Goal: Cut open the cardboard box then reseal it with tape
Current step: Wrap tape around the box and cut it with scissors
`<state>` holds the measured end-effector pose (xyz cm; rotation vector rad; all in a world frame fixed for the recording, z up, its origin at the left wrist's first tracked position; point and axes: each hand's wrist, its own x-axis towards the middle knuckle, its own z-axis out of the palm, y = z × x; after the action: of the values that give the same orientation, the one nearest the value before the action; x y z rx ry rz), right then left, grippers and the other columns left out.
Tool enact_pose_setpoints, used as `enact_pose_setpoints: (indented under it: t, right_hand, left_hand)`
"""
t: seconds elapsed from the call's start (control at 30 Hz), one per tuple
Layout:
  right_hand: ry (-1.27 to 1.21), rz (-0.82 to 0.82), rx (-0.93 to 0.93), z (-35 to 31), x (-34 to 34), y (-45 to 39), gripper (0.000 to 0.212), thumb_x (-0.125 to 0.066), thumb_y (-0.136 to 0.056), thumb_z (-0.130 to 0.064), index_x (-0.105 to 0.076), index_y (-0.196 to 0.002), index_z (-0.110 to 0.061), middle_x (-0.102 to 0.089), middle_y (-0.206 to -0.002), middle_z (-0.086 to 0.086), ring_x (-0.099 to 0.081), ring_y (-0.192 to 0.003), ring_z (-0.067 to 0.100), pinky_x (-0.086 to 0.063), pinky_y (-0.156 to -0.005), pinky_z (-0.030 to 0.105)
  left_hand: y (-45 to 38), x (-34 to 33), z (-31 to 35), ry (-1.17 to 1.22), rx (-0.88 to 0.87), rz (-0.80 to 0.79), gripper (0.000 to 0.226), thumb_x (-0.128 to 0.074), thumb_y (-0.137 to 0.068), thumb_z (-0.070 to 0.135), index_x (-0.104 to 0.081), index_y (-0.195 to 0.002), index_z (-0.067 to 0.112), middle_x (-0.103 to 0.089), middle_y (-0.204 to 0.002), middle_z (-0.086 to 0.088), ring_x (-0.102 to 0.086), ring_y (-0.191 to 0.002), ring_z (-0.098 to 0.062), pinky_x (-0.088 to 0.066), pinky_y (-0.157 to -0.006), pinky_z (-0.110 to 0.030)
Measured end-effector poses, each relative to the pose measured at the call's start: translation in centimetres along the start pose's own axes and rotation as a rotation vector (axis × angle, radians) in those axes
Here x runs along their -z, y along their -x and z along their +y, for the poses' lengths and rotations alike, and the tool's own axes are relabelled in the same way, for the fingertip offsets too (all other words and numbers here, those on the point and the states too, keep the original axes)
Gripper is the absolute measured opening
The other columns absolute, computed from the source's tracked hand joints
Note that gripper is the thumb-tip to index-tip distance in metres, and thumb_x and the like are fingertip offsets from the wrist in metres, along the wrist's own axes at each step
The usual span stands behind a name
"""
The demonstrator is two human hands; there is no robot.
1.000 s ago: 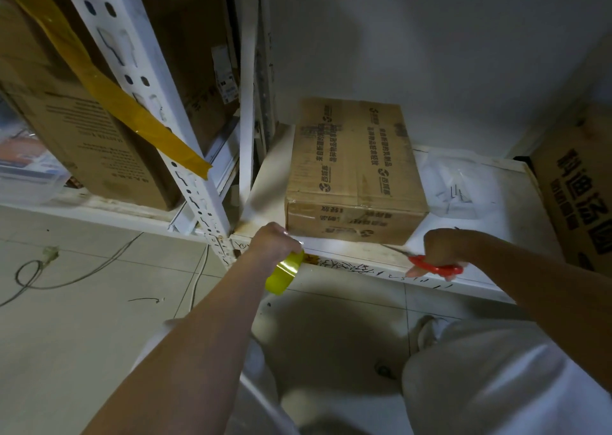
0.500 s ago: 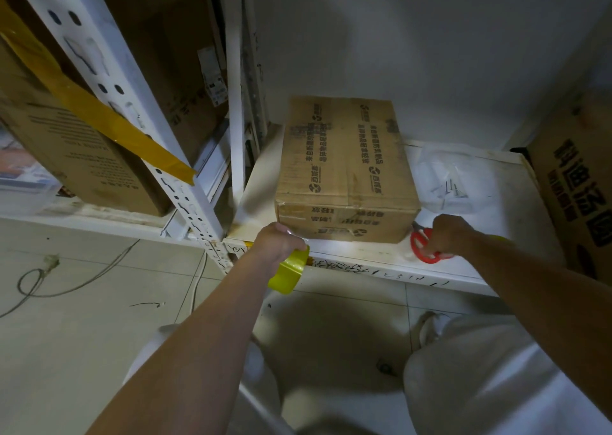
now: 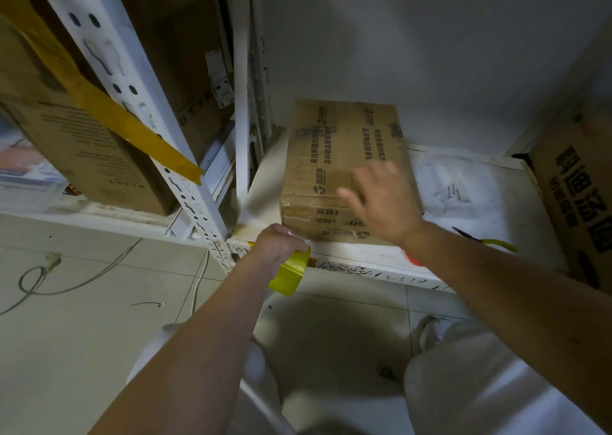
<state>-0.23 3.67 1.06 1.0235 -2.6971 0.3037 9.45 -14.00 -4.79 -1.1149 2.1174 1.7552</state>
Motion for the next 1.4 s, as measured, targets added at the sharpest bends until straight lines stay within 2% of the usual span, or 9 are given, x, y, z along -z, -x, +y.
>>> enact_pose_setpoints:
  t: [0.17,0.43,0.6,0.73,0.83,1.07,1.2,1.3,1.4]
  right_hand:
    - [0.164,-0.185,0.162,-4.5,-3.4,-2.0,0.072,-0.037,-0.090,-0.063,-0.035,-0.142,-0.013,-0.032,-0.150,0.010,-0.027,-0.138,0.027,-0.028,-0.108,0.044]
    - [0.238,-0.166,0.119,-4.9,-5.7,-2.6,0.073,-0.048,-0.090,-0.055,-0.031,-0.144,-0.009,-0.031,-0.152,0.014,-0.030,-0.138,0.030,-0.029,-0.108,0.045]
    - [0.268,-0.132,0.075,-5.3,-6.7,-2.0,0.086,-0.072,-0.072,-0.053,-0.042,-0.138,-0.007,-0.041,-0.145,0.017,-0.040,-0.133,0.032,-0.036,-0.104,0.047]
    - [0.247,0.037,0.030,-6.2,-6.3,-2.7,0.067,-0.055,-0.072,-0.071,-0.059,-0.102,-0.012,-0.063,-0.112,0.013,-0.060,-0.104,0.030,-0.044,-0.087,0.042]
    - [0.261,0.094,-0.021,-7.1,-6.1,-3.0,0.067,-0.039,-0.074,-0.078,-0.058,-0.084,-0.014,-0.065,-0.088,0.008,-0.063,-0.082,0.028,-0.046,-0.076,0.039]
    - [0.338,-0.021,-0.038,-7.7,-6.7,-2.8,0.075,-0.067,-0.056,-0.075,-0.054,-0.091,-0.010,-0.064,-0.098,0.015,-0.063,-0.091,0.031,-0.043,-0.087,0.046]
    - [0.349,0.025,-0.039,-7.7,-6.3,-2.6,0.064,-0.046,-0.078,-0.073,-0.056,-0.090,-0.011,-0.065,-0.097,0.014,-0.064,-0.089,0.031,-0.041,-0.088,0.047]
    - [0.246,0.024,-0.021,-7.3,-5.5,-2.5,0.051,-0.034,-0.093,-0.057,-0.058,-0.084,-0.013,-0.066,-0.090,0.011,-0.065,-0.080,0.030,-0.046,-0.075,0.041]
    - [0.082,-0.063,0.069,-5.6,-3.9,-2.5,0.045,-0.029,-0.101,-0.045,-0.062,-0.106,-0.014,-0.064,-0.117,0.010,-0.063,-0.103,0.030,-0.049,-0.079,0.039]
  left_hand:
    - [0.4,0.6,-0.1,0.035,-0.011,0.014,0.033,-0.077,-0.072,0.005,-0.058,-0.098,0.011,-0.060,-0.093,-0.008,-0.055,-0.085,-0.022,-0.042,-0.066,-0.027]
    - [0.6,0.8,0.3,0.079,-0.028,-0.024,0.031,-0.074,-0.075,0.004,-0.056,-0.098,0.012,-0.055,-0.081,-0.003,-0.051,-0.073,-0.016,-0.040,-0.061,-0.026]
    - [0.8,0.9,0.4,0.070,-0.034,-0.028,0.029,-0.073,-0.077,0.004,-0.056,-0.098,0.012,-0.053,-0.079,0.000,-0.048,-0.071,-0.011,-0.037,-0.057,-0.023]
    - [0.6,1.2,-0.1,0.064,-0.003,-0.021,0.027,-0.074,-0.076,0.004,-0.055,-0.093,0.012,-0.055,-0.080,-0.003,-0.052,-0.080,-0.021,-0.040,-0.062,-0.028]
    - [0.7,1.3,-0.4,0.064,0.008,-0.028,0.026,-0.073,-0.077,0.005,-0.054,-0.091,0.013,-0.054,-0.080,-0.003,-0.051,-0.081,-0.021,-0.039,-0.064,-0.028]
    - [1.1,1.4,-0.2,0.085,0.007,-0.025,0.026,-0.073,-0.076,0.004,-0.053,-0.087,0.015,-0.054,-0.078,-0.003,-0.052,-0.078,-0.020,-0.040,-0.063,-0.028]
    - [1.4,1.6,0.0,0.073,0.004,-0.034,0.027,-0.074,-0.076,0.005,-0.055,-0.093,0.014,-0.055,-0.080,-0.003,-0.053,-0.081,-0.021,-0.042,-0.068,-0.029]
    - [1.6,1.6,0.0,0.074,0.007,-0.034,0.029,-0.074,-0.076,0.005,-0.056,-0.097,0.012,-0.055,-0.081,-0.003,-0.052,-0.082,-0.021,-0.041,-0.065,-0.028]
    - [2.1,1.3,0.3,0.072,-0.001,-0.043,0.028,-0.074,-0.077,0.003,-0.056,-0.096,0.012,-0.054,-0.080,-0.002,-0.052,-0.086,-0.022,-0.041,-0.066,-0.028]
